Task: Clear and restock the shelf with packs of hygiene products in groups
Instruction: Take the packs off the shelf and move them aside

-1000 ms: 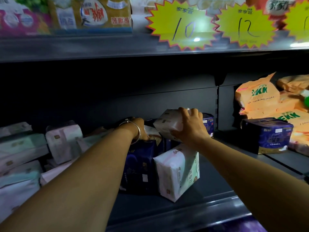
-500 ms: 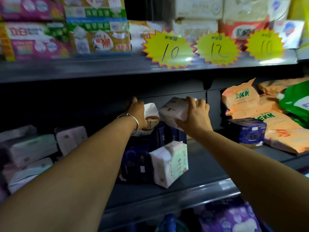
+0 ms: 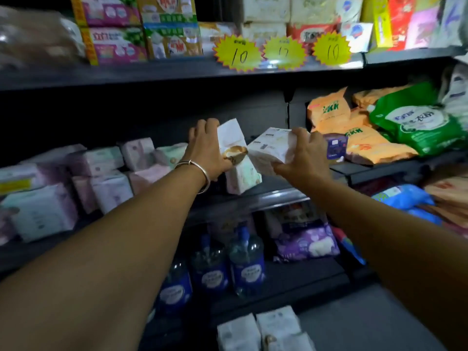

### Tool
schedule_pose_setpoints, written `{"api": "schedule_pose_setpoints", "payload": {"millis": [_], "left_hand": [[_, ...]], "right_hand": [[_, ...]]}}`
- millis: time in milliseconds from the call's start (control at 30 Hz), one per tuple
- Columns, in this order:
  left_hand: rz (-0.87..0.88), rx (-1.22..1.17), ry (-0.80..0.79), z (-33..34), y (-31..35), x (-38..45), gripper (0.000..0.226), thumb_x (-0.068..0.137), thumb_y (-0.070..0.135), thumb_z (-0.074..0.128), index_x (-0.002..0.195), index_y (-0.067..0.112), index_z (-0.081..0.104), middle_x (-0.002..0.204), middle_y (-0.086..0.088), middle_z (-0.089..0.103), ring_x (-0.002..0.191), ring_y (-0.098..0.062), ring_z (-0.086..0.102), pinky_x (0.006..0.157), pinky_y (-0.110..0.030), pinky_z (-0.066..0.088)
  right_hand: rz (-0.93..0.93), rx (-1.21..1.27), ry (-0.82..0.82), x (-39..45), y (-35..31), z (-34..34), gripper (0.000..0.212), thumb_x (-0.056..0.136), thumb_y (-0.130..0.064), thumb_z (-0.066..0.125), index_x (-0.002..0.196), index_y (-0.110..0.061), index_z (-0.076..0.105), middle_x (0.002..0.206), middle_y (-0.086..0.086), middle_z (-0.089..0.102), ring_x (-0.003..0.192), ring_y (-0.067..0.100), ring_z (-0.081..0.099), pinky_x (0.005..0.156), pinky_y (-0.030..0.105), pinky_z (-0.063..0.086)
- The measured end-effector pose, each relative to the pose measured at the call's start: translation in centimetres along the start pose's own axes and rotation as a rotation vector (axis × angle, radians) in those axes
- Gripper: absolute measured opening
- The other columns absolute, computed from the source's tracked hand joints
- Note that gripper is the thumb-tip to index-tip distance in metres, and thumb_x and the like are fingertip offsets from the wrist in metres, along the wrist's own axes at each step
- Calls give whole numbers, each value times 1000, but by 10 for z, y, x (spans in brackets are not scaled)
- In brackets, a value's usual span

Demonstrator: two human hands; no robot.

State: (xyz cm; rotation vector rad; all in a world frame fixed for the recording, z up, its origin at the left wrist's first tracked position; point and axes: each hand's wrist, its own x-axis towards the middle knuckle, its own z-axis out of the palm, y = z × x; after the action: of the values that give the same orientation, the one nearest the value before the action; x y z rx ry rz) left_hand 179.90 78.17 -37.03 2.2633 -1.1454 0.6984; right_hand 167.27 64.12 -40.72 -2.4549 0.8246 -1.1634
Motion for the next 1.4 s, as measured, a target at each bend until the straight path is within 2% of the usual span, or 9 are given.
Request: {"api": "schedule_pose_setpoints", "payload": {"millis": [100,233,600,733,833,900,967,1233,1400], "left_hand": [[-19,-69,-41,1,5,-50,91,69,33,78,142,13,27,134,-15,30,123,-32,32,102,-41,35],[-128,-201,-73,15,5,-110,71,70,33,78,128,7,46,127,-14,33,117,-27,38,98,-27,32],[-688,-499,-331,137,-4,-250,62,71,12,74,127,9,48,129,-12,34,111,-28,46,95,-30,42],[-861,-607,-377,168,-10,-298,58,67,4,72,122,11,53,125,-10,41,96,-24,48,78,-29,44],[-987,-745,-357,183,-14,-341,57,56,1,72,111,12,60,122,-14,53,98,-29,57,73,-29,50],[-1060,-825,-354,189,-15,-370,56,56,-4,68,110,12,61,117,-14,57,95,-28,60,57,-22,49],[-1134,-908,-353,191,-11,-396,50,64,-15,60,107,11,60,110,-13,61,84,-23,60,47,-18,47],[-1366,-1052,-366,235,-20,-471,62,49,-3,58,108,15,60,106,-19,66,93,-35,63,73,-39,56],[-1503,-1220,-332,273,-49,-499,67,62,-18,52,123,9,55,113,-21,66,103,-41,62,90,-60,48]], "right_hand": [[21,4,-57,-45,12,-8,83,72,-34,77,136,-10,30,131,17,36,121,32,34,101,40,34],[68,39,-155,-91,32,-6,80,69,-33,80,128,-2,35,126,19,42,119,34,39,98,39,34],[377,9,-536,-195,121,55,79,71,-39,79,131,-1,43,130,21,48,121,35,46,97,37,38],[522,42,-696,-225,147,67,75,69,-33,82,129,-3,48,129,16,50,114,31,52,88,37,46],[668,76,-818,-246,164,76,75,65,-32,84,125,-7,47,124,12,48,107,31,53,69,36,49],[695,51,-923,-260,175,84,68,61,-35,85,113,-7,51,113,13,55,94,31,58,56,32,48],[717,31,-1000,-275,183,91,64,63,-35,84,110,-7,53,108,15,62,87,30,62,57,32,51],[923,92,-1072,-336,215,132,50,74,-31,77,112,-5,59,98,15,69,88,32,68,84,45,55],[1070,272,-1009,-353,231,156,35,84,-26,68,110,-5,58,94,13,68,84,28,65,78,41,55]]}}
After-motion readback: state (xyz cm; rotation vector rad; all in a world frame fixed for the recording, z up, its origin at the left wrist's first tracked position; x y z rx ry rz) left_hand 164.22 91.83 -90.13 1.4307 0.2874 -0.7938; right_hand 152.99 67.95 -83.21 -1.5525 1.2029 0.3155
